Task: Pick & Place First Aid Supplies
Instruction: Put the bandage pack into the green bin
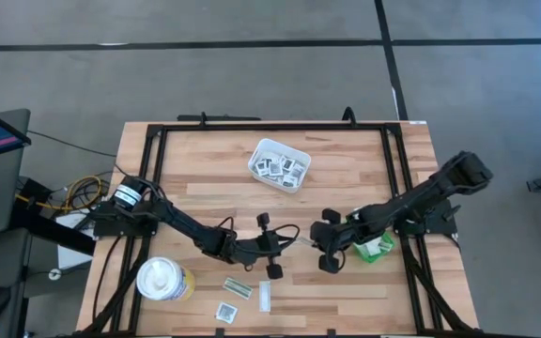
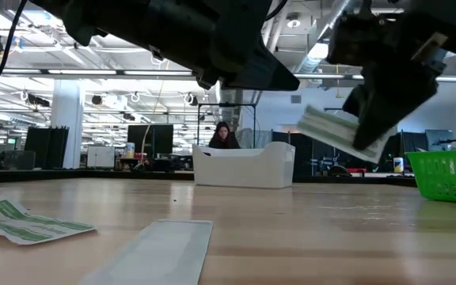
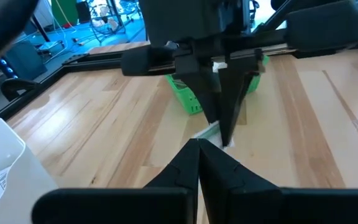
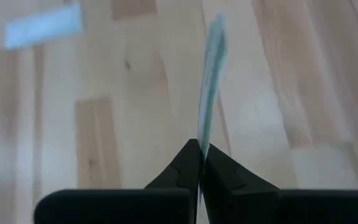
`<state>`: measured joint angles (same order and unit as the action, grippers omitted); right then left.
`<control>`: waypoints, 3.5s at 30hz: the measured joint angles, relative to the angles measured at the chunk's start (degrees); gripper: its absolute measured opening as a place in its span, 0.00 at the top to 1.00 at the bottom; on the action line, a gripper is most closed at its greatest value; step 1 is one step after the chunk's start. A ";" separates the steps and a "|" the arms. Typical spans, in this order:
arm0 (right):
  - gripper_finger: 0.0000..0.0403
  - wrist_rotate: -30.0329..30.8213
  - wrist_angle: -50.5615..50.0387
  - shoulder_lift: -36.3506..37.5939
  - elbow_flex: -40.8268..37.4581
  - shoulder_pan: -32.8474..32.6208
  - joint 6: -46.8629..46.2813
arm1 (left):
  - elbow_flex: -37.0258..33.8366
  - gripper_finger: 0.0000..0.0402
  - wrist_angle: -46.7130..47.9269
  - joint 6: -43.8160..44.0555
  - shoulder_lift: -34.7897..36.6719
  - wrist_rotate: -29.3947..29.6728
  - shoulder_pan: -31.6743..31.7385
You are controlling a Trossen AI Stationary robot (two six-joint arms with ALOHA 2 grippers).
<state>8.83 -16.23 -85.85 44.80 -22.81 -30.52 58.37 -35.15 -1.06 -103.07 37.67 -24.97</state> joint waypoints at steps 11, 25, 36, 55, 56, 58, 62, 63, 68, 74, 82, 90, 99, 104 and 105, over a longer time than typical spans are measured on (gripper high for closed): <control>1.00 5.54 -22.70 6.43 2.99 -3.77 -8.43 | -0.01 0.97 0.35 0.00 0.00 0.00 0.00; 0.99 18.22 -47.32 21.49 1.65 -23.66 -43.64 | -0.02 0.97 0.36 0.02 0.02 0.00 0.00; 0.88 16.46 -48.02 19.04 -0.08 -25.40 -48.54 | -0.02 0.97 0.36 1.31 0.02 0.00 0.23; 0.83 27.34 -11.12 16.20 -0.09 -13.29 -7.14 | -0.02 0.97 0.28 5.43 0.04 -12.31 0.54; 0.83 27.15 -9.82 15.21 -0.07 -13.17 -5.44 | 0.00 0.97 0.65 5.91 0.04 -12.41 0.40; 0.83 26.77 -8.61 13.34 -0.07 -12.86 -3.05 | 0.00 0.97 3.15 6.85 0.08 -12.44 -0.28; 0.83 23.47 -8.13 9.67 -0.07 -12.40 0.19 | 0.00 0.94 10.66 11.43 0.59 -16.44 -2.12; 0.83 22.58 -8.09 8.86 -0.07 -12.25 1.26 | 0.00 0.92 12.65 13.00 1.05 -17.62 -2.65; 0.83 20.99 -6.04 5.67 -0.07 -11.41 7.67 | 0.02 0.81 19.89 20.82 2.98 -19.74 -4.94; 0.83 20.76 -3.62 4.77 1.50 -11.13 12.92 | 0.00 0.74 22.73 25.95 3.72 -21.66 -8.60; 0.83 20.43 -2.10 5.27 1.92 -12.11 13.09 | -0.04 0.73 29.15 27.12 3.72 -14.17 -11.04; 0.83 19.60 -1.40 5.27 1.95 -12.04 13.09 | -4.85 0.73 27.32 33.38 3.56 -14.11 -11.73; 0.83 19.09 -1.58 5.27 1.95 -12.04 13.09 | -7.85 0.73 11.86 29.55 -3.25 -12.30 -12.39; 0.83 19.07 -1.57 5.27 1.95 -12.04 13.07 | -7.73 0.75 11.17 29.56 -5.81 -11.05 -12.34; 0.83 19.07 -1.57 5.27 1.95 -12.04 13.05 | -7.69 0.77 11.18 29.12 -5.97 -10.92 -12.41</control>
<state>27.90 -17.80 -80.58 46.74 -34.85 -17.47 50.68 -23.97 28.06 -109.04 26.75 -37.38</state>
